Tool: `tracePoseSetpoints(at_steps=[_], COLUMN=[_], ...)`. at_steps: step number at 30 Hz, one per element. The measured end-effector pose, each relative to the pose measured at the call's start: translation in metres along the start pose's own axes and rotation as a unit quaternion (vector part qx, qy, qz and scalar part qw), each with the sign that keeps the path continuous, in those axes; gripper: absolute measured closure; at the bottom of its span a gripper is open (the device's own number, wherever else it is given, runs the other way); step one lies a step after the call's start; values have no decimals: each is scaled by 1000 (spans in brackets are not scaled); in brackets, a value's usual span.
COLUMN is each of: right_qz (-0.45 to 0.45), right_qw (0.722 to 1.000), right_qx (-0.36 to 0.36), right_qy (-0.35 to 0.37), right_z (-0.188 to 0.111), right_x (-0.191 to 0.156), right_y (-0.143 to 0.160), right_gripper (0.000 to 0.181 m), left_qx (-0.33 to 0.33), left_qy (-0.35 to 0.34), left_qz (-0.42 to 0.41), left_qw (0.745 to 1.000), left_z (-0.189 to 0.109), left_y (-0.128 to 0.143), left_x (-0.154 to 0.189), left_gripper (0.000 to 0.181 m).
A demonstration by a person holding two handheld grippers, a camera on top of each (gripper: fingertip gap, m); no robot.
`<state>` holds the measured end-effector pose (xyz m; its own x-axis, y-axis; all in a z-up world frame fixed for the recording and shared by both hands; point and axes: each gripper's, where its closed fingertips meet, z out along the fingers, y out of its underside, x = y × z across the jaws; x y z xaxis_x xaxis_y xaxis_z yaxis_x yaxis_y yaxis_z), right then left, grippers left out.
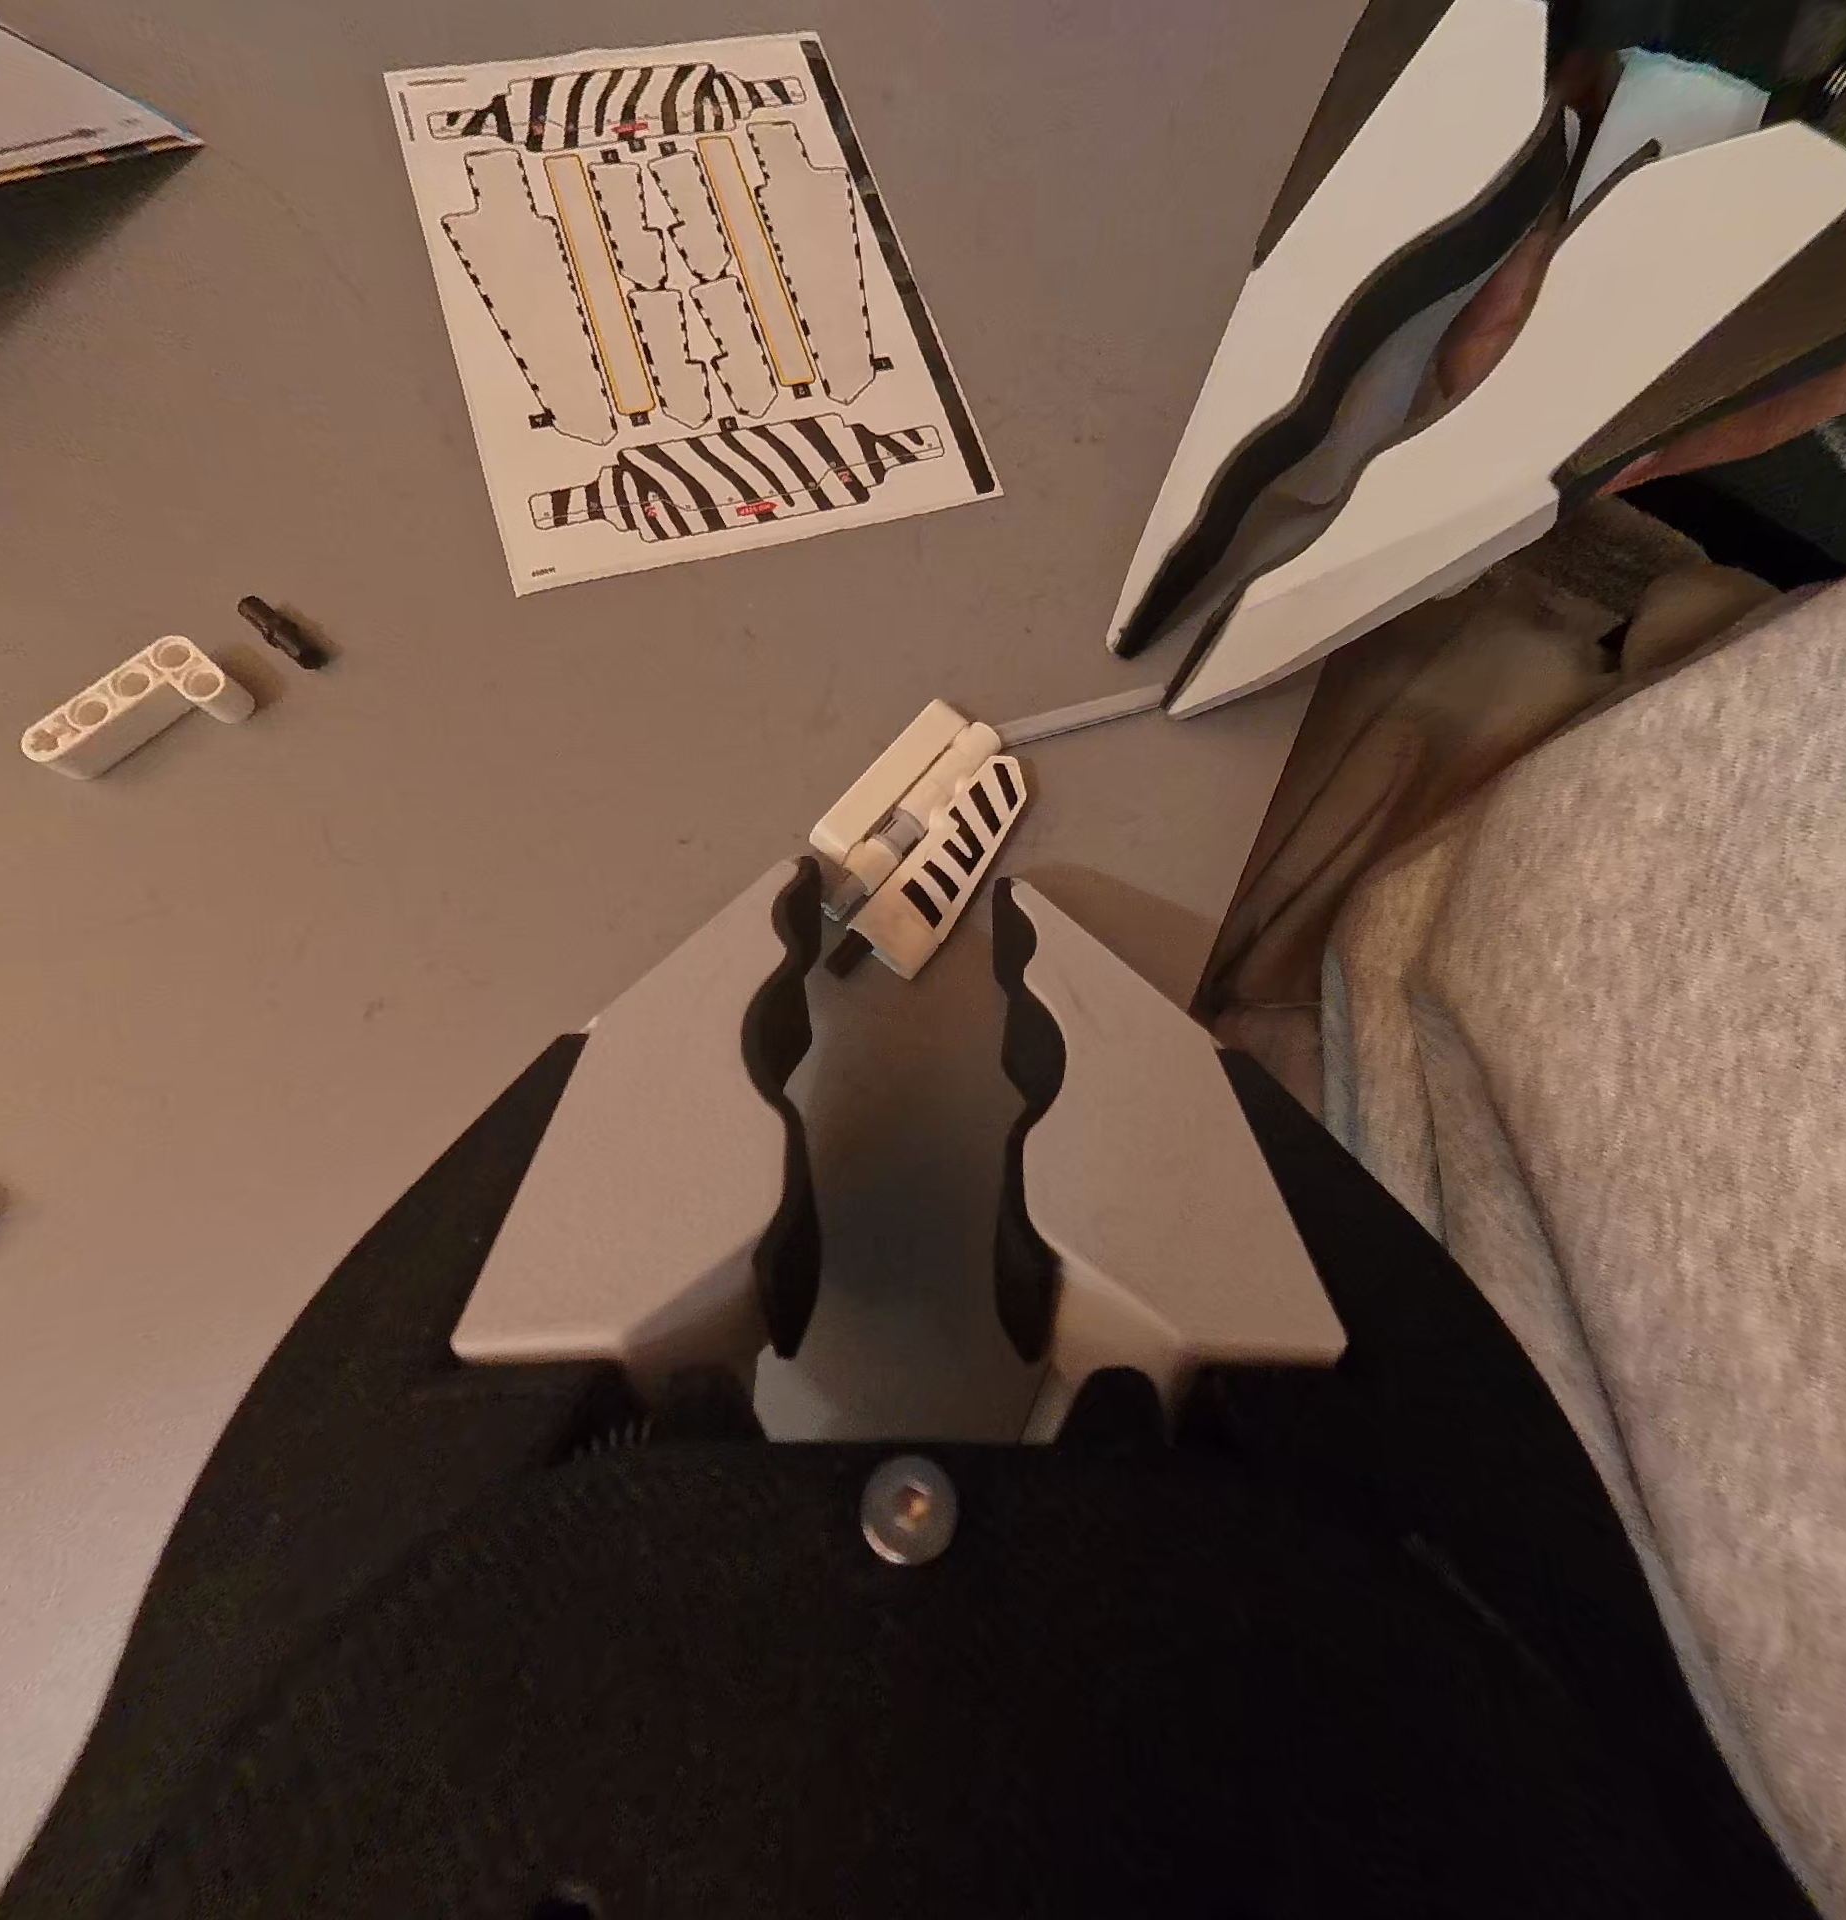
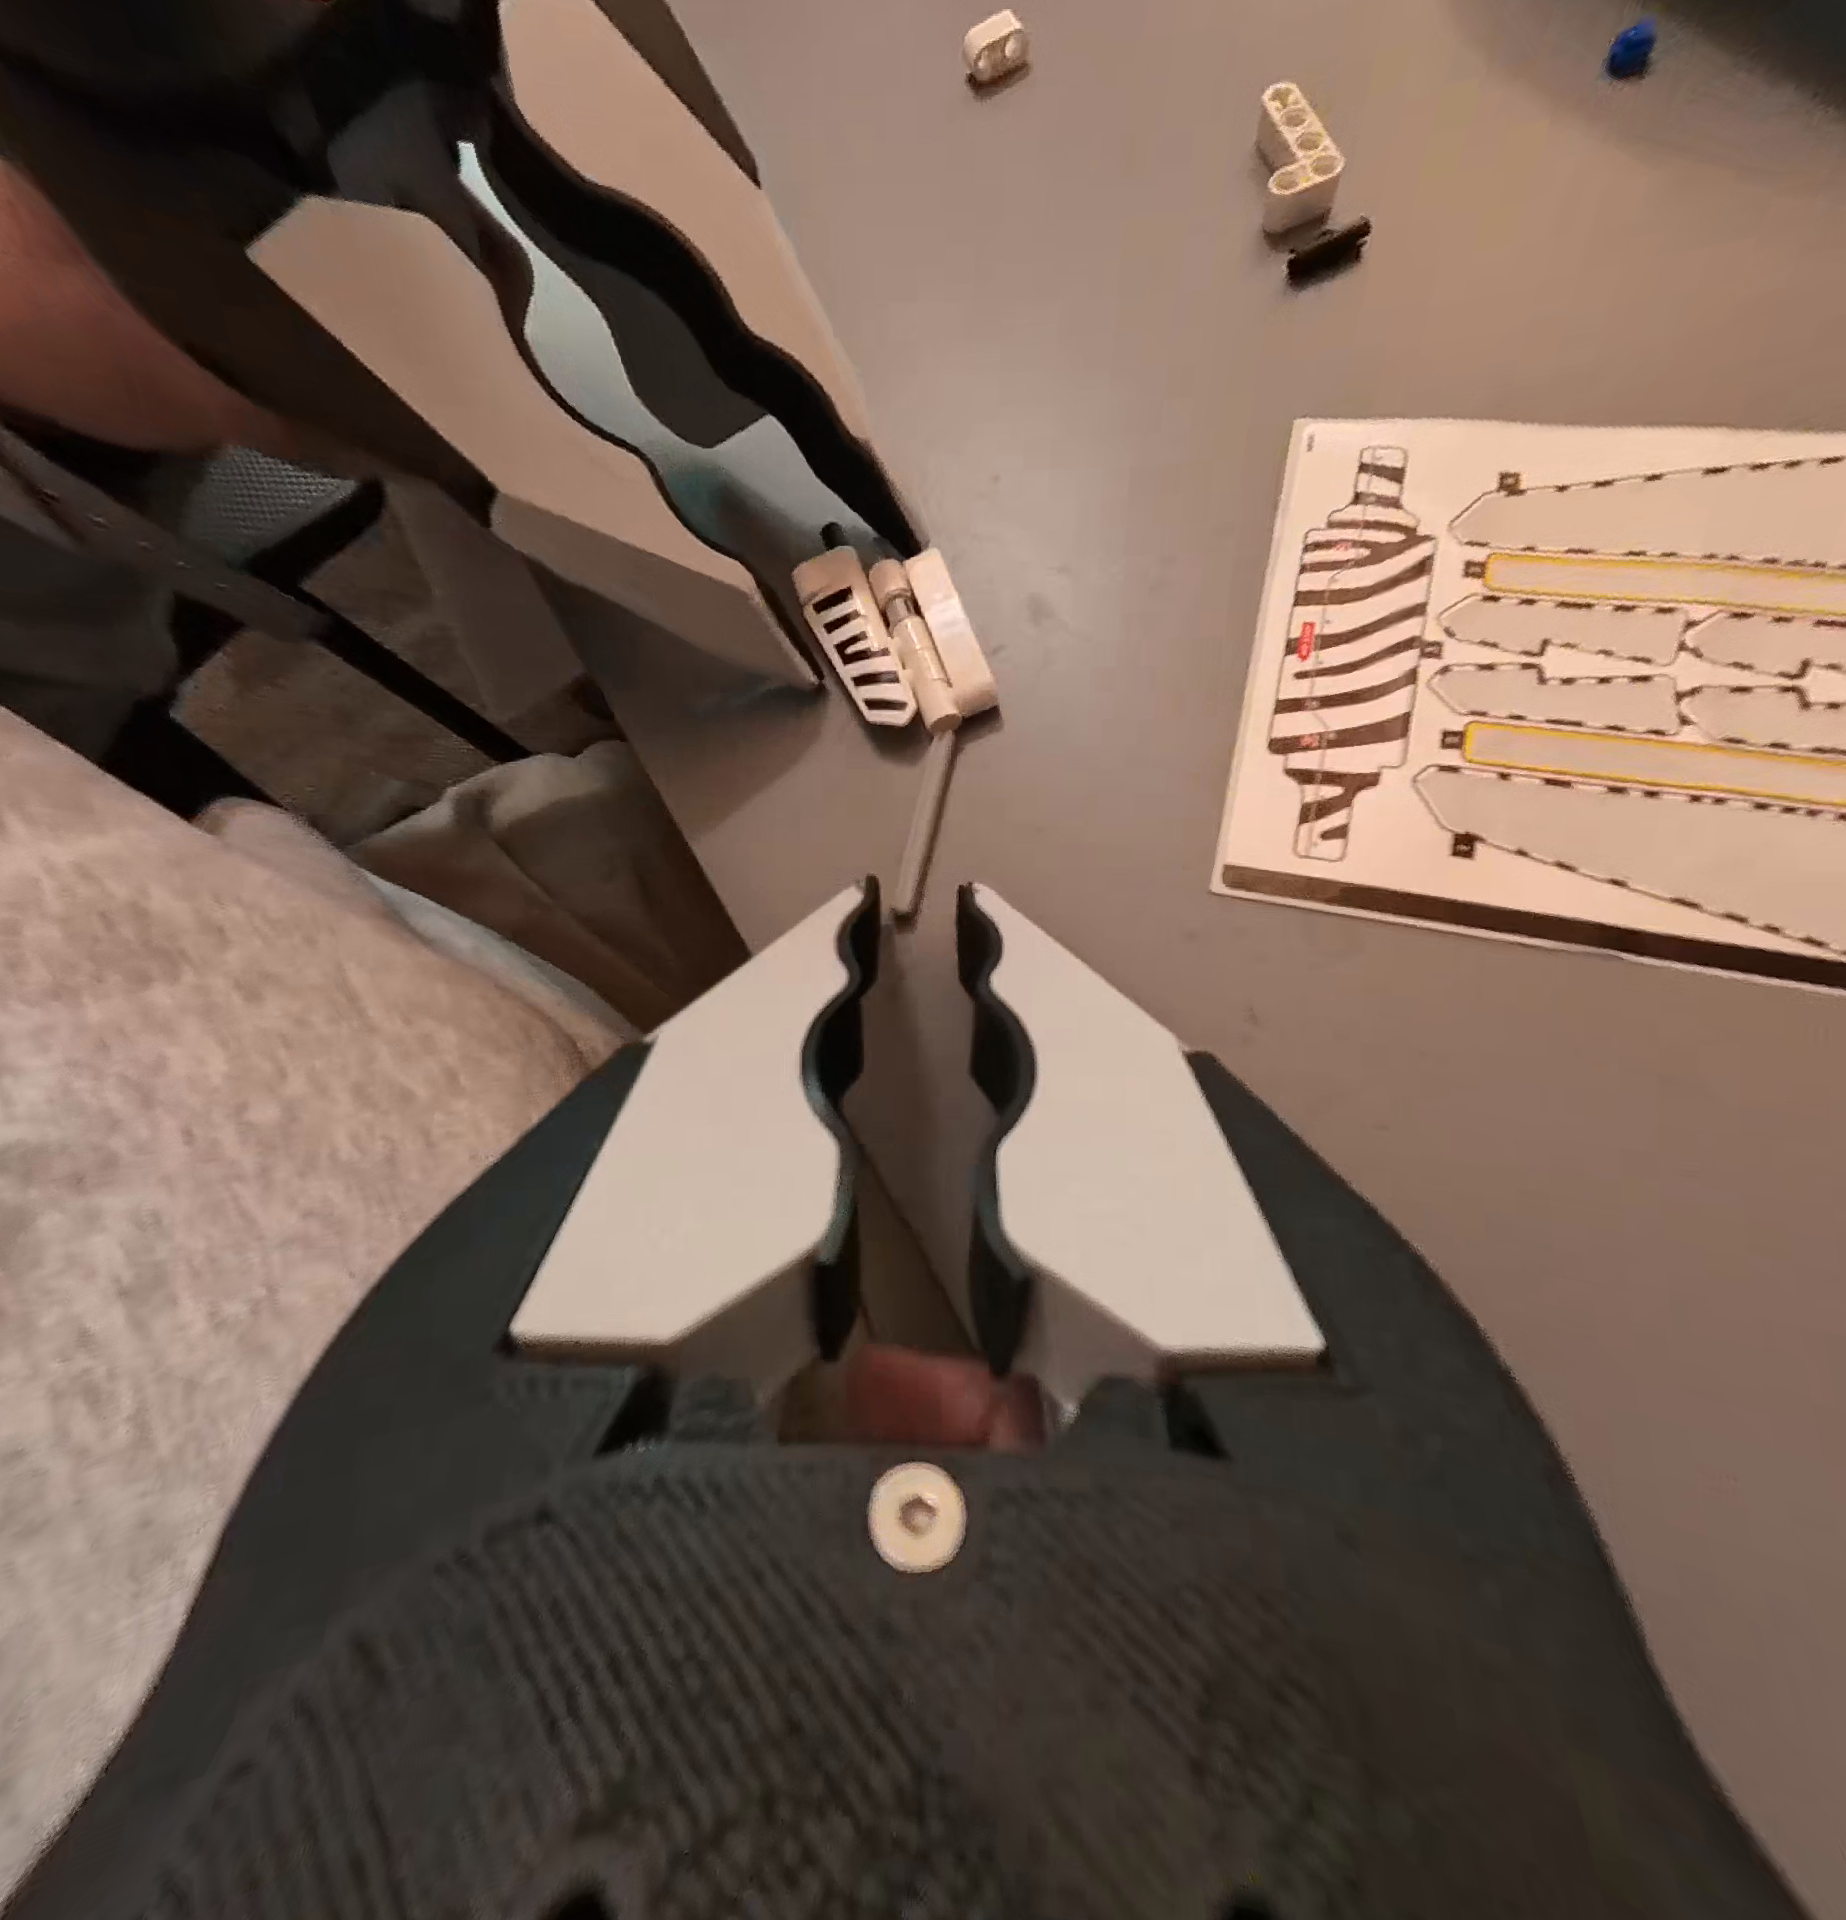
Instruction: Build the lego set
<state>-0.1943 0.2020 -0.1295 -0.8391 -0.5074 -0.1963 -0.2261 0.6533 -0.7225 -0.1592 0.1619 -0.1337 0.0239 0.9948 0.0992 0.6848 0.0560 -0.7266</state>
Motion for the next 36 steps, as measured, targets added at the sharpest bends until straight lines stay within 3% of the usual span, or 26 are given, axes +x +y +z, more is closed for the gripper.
tracePoseSetpoints(at_steps=[6, 14, 22, 31, 36], right_qz=[-6, -61, -156, -294, -313], right_qw=[1000, 998, 987, 951, 943], right_qx=[-4, -18, -25, -23, -25], right_qy=[-9, -21, 18, 97, 111], right_z=[4, 4, 4, 4, 4], right_x=[1, 2, 7, 8, 7], right_y=[-2, -2, -5, -6, -6], right_gripper=[178, 179, 179, 179, 179], left_qx=[0, 1, 1, 1, 0], left_qy=[1, 5, 8, 4, 1], left_qz=[-1, -4, -8, -7, -5], left_qw=[1000, 1000, 1000, 1000, 1000], left_z=[0, 0, 1, 1, 1], left_y=[0, 0, -1, -1, -1], left_x=[0, 0, 0, 0, 0], left_gripper=[149, 149, 150, 151, 151])
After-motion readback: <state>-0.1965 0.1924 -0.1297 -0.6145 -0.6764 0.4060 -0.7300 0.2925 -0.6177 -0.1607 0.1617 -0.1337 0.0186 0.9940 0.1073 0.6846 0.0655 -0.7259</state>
